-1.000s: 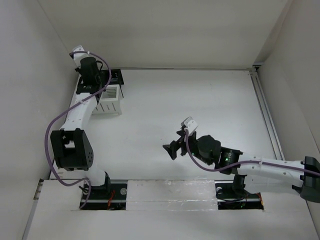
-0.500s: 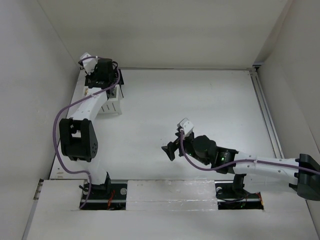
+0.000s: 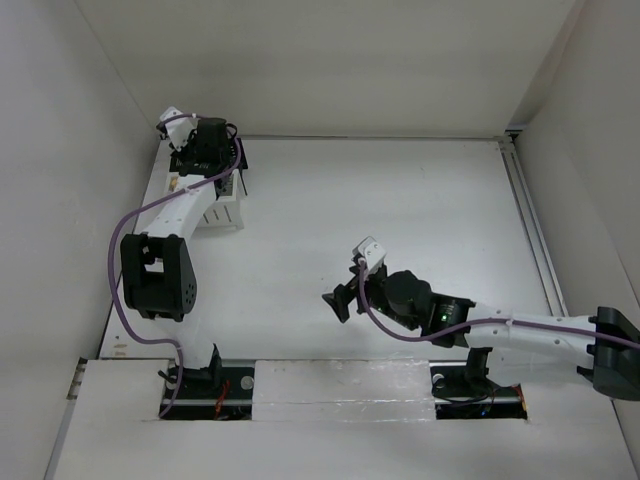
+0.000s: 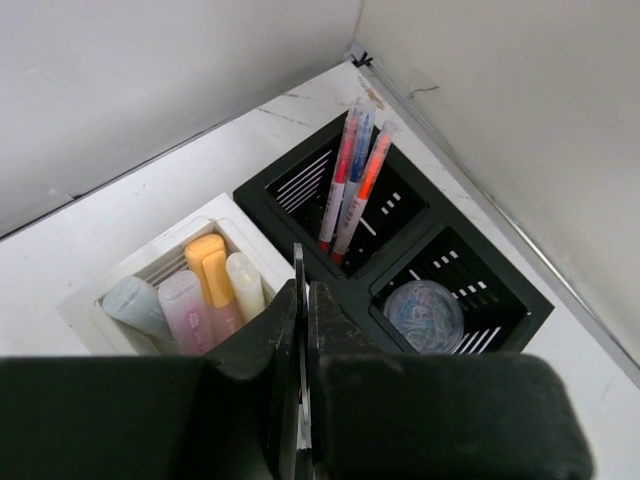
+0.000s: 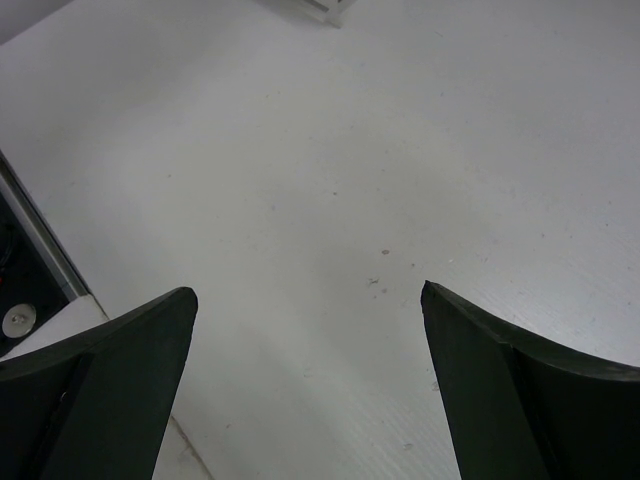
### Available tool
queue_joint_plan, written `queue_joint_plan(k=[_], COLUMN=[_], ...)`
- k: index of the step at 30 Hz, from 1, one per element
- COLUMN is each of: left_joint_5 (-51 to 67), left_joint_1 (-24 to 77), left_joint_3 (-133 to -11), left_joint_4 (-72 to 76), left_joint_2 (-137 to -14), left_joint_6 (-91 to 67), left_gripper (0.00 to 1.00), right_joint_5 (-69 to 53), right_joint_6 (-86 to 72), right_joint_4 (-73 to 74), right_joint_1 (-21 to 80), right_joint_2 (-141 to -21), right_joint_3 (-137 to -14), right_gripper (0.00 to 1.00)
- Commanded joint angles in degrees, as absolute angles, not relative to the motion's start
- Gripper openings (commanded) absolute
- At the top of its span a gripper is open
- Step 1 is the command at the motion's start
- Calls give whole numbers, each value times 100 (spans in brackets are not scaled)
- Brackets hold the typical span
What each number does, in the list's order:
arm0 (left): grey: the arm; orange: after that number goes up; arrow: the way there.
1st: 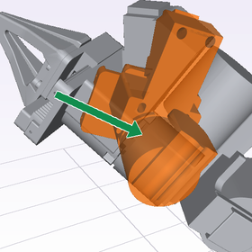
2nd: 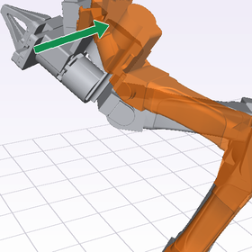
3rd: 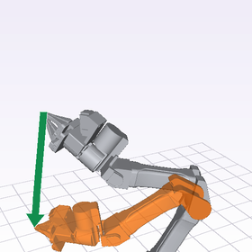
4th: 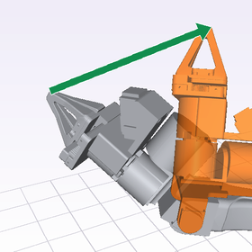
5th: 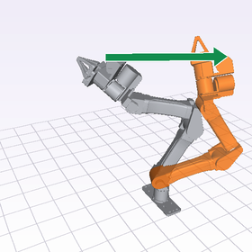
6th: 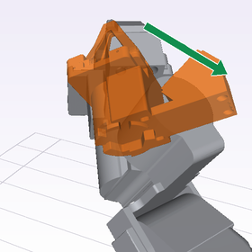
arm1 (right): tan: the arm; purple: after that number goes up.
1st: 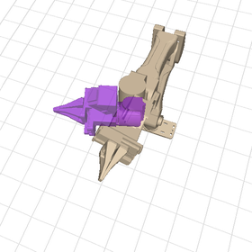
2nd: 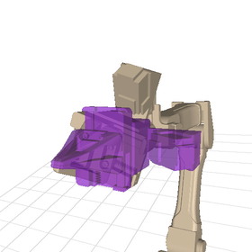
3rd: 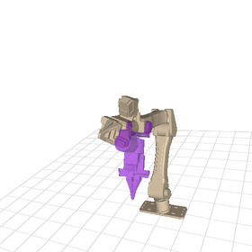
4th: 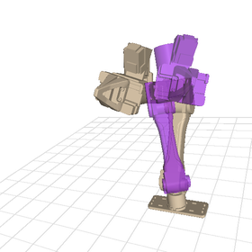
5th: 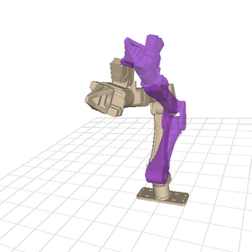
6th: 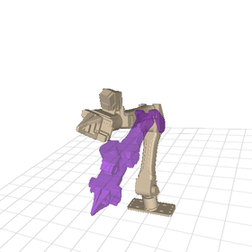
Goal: Sort the stationery into containers
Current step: Place the stationery into the container
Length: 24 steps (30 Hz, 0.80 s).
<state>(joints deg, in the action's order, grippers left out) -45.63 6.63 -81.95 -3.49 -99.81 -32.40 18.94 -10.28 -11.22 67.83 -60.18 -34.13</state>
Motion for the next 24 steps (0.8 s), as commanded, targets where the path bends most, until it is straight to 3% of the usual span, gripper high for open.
queue_joint_plan(k=[1,3,4,5,6,9,16,20,24], left_joint_5=[-4597,-4518,-4448,-4447,-4447,-4518,-4377,-4282,-3657], left_joint_1=[633,633,633,633,633,633,712,1010,1011], left_joint_3=[-8201,-8200,-8200,-8139,-8139,-8086,-7972,-8208,-8963], left_joint_4=[26,105,105,105,166,228,430,370,-622], left_joint_2=[-9949,-9949,-9949,-9949,-9949,-9949,-9449,-8966,-8597], left_joint_6=[-3120,-3120,-3120,-3120,-3059,-3059,-2840,-2505,-2505], left_gripper=[0,1,7,14,34,56,76,99,99], right_joint_5=[1811,1731,1731,1731,1731,1731,1679,1932,2723], right_joint_6=[-1002,-950,-949,-949,-949,-949,-949,-949,-1256], right_joint_4=[-1494,-1494,-1494,-1494,-1494,-1494,-1494,-1267,-301], right_joint_1=[6768,6768,6768,6768,6768,6768,6768,6768,6768], right_joint_2=[-6073,-6073,-6073,-6073,-6021,-6021,-6021,-5959,-5828], right_joint_3=[-3639,-3639,-3639,-3639,-3639,-3639,-3639,-3962,-4646], right_gripper=[100,100,100,100,100,100,100,100,100])
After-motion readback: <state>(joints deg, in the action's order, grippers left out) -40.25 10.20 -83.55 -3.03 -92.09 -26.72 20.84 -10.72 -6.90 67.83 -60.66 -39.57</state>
